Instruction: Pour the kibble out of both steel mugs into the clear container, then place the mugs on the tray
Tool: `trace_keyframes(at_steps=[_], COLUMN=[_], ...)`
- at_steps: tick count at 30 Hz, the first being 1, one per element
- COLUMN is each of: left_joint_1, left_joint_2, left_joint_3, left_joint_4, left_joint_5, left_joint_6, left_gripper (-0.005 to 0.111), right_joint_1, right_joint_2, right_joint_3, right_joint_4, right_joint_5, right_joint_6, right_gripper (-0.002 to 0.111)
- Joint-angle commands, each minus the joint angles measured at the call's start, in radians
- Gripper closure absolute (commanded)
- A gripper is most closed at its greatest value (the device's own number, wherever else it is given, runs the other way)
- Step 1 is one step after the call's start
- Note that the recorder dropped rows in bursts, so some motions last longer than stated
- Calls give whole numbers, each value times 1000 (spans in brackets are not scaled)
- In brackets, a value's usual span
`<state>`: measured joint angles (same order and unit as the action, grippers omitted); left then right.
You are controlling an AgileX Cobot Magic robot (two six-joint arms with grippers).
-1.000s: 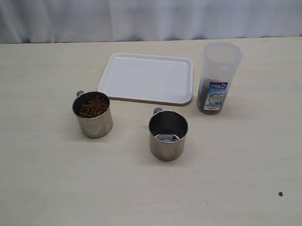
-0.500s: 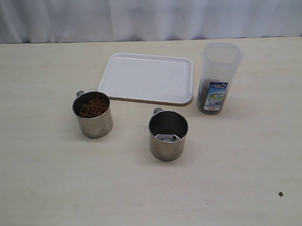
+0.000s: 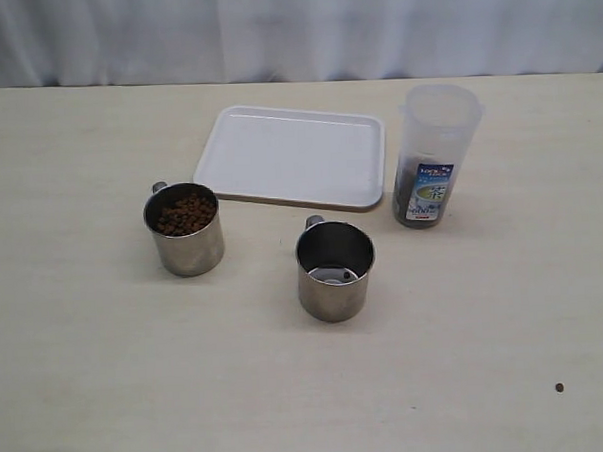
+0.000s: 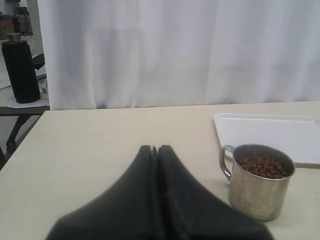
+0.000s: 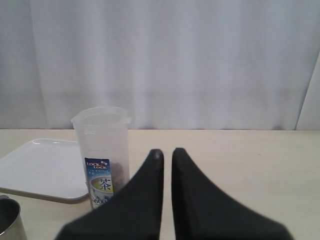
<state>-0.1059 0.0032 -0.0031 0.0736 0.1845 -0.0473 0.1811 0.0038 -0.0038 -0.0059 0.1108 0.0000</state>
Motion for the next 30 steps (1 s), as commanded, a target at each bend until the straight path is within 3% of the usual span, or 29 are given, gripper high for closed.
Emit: trace_keyframes(at_steps=[1, 14, 20, 23, 30], left_joint_1=[-5, -5, -5, -21, -116], left_joint_2=[-3, -3, -3, -3, 328], left_joint_3=[3, 3, 3, 3, 3], left_joint_4=[0, 24, 44, 46, 102], left_joint_5=[-7, -20, -264, -261, -320], left_joint_6=[-3, 11, 36, -60, -53], left_gripper=[107, 107, 107, 107, 107], right_joint_1=[-7, -7, -7, -7, -7], right_joint_2=[-4, -4, -4, -4, -4], right_joint_3=[4, 4, 4, 4, 4], right_joint_4=[-1, -1, -1, -1, -1], right_joint_5=[-10, -10, -10, -10, -10], right_joint_6=[0, 0, 0, 0, 0], right_gripper=[104, 104, 104, 104, 104])
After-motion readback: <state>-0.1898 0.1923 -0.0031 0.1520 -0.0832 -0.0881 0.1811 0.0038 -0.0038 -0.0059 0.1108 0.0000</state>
